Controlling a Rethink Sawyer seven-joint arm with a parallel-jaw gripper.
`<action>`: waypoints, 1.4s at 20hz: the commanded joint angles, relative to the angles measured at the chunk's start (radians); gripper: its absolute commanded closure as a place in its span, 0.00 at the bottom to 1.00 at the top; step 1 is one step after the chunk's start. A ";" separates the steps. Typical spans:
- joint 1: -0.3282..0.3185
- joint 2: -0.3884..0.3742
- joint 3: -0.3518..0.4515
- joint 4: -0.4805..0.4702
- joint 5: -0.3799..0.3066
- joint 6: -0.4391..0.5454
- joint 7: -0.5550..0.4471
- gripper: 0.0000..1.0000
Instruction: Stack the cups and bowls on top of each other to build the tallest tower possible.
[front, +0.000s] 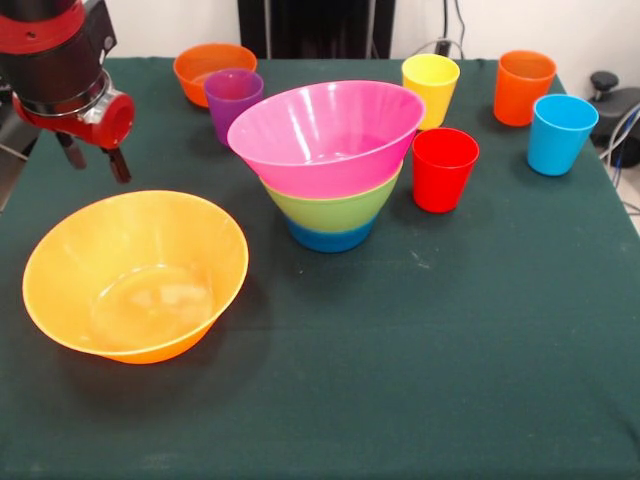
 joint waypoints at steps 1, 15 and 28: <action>0.041 0.041 0.092 -0.044 -0.019 0.103 -0.170 0.00; 0.067 0.055 0.085 -0.076 -0.019 0.113 -0.138 0.00; 0.087 0.084 0.082 -0.133 -0.022 0.149 -0.153 0.00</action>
